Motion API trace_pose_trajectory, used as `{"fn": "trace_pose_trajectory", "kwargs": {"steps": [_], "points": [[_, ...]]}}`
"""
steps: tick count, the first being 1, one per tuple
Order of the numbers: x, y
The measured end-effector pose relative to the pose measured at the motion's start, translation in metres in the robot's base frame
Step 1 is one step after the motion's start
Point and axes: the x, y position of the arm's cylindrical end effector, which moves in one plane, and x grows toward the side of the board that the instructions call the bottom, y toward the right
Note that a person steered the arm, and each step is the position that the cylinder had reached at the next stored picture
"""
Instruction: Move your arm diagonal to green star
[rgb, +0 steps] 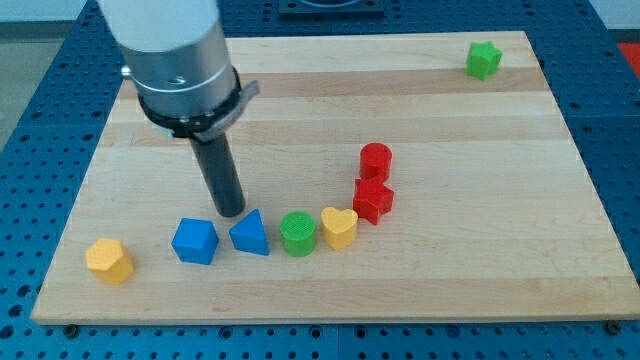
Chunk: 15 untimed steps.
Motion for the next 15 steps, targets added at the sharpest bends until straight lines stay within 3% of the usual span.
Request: {"fn": "trace_pose_trajectory", "kwargs": {"steps": [2, 4, 7, 8, 10, 12, 14, 15], "points": [[0.01, 0.003], [-0.034, -0.018], [-0.029, -0.181], [-0.024, -0.192], [0.098, -0.191], [0.109, -0.182], [0.109, -0.059], [0.109, -0.053]]}}
